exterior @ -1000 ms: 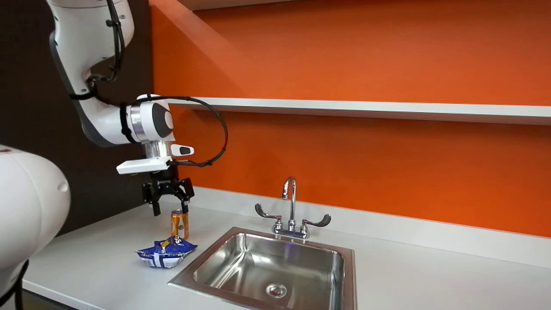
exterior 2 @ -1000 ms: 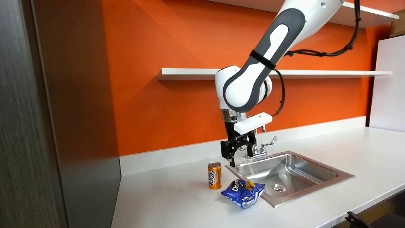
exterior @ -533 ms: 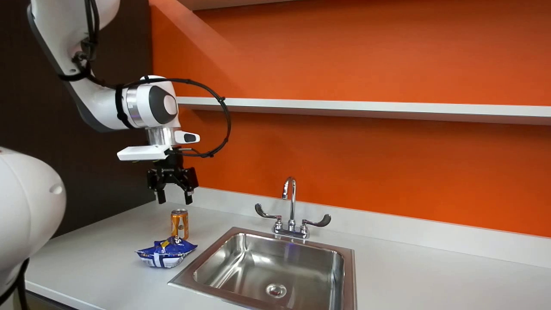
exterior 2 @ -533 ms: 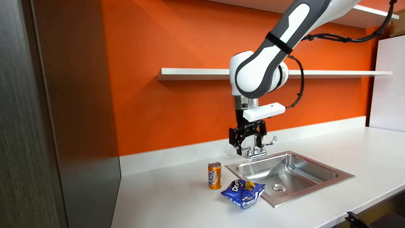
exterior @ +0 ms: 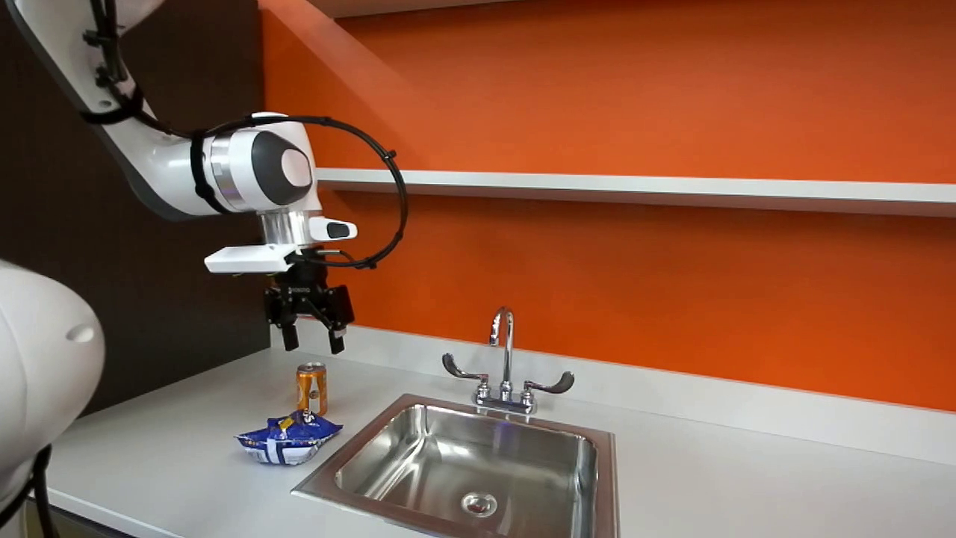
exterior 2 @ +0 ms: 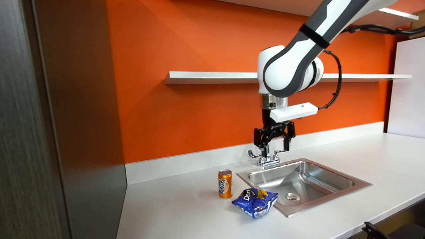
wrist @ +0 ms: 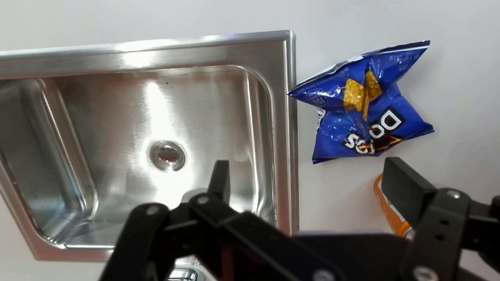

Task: Remove the packet of doritos from the sink and place it on the counter top

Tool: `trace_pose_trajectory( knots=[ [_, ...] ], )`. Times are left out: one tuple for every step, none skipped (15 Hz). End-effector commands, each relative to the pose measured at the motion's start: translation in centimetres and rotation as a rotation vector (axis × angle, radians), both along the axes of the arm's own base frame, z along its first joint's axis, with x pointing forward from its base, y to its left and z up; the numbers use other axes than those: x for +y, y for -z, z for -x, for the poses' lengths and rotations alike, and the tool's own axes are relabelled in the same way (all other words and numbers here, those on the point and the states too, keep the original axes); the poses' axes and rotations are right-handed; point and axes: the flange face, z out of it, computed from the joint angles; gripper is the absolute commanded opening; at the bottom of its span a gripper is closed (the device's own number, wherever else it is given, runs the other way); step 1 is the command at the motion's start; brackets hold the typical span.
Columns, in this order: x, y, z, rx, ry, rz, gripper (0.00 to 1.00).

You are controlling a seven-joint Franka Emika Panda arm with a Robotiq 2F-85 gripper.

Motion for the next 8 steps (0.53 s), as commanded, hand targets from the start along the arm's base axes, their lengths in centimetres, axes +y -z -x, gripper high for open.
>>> trace_pose_trajectory(
  knots=[
    [-0.17, -0.18, 0.21, -0.003, 0.003, -0.001, 1.0],
    [-0.24, -0.28, 0.38, -0.005, 0.005, -0.001, 1.0],
    [-0.27, -0.33, 0.49, -0.007, 0.006, -0.001, 1.0],
    [-0.28, -0.33, 0.55, -0.007, 0.006, -0.002, 1.0],
    [-0.28, -0.32, 0.57, -0.007, 0.007, -0.002, 1.0],
    [-0.29, -0.31, 0.58, -0.006, 0.007, -0.002, 1.0],
    [-0.29, -0.31, 0.58, -0.006, 0.007, -0.002, 1.0],
    [-0.29, -0.3, 0.59, -0.006, 0.007, -0.002, 1.0]
  ],
)
